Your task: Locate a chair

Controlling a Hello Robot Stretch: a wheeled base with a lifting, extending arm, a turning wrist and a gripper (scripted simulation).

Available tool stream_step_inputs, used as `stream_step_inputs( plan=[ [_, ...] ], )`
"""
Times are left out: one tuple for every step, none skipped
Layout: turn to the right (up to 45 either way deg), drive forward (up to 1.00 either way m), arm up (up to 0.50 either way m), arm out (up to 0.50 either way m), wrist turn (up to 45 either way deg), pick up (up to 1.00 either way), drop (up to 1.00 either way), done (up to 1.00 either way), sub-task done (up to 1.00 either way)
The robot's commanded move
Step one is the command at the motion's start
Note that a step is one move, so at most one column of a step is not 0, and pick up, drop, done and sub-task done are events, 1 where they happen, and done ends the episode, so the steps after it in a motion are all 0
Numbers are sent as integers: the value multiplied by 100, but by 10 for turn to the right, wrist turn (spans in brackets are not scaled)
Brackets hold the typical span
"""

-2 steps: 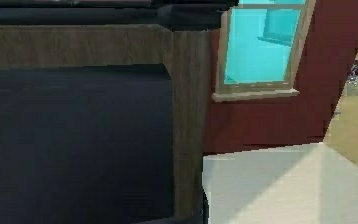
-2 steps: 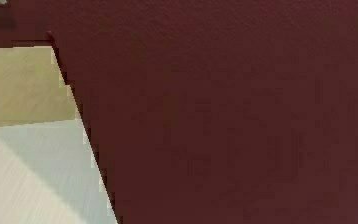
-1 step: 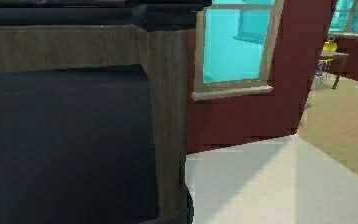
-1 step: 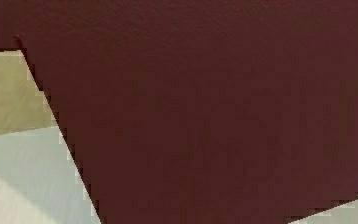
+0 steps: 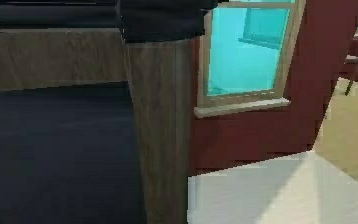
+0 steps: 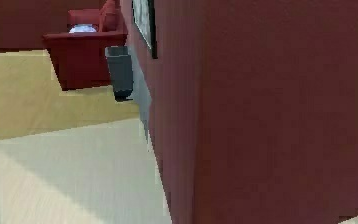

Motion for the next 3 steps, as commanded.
stream_step_inputs(
  plan=[
    [450,0,0,0,0,0,0,0,0],
    [0,100,0,0,0,0,0,0,0],
    [0,100,0,0,0,0,0,0,0]
  ],
)
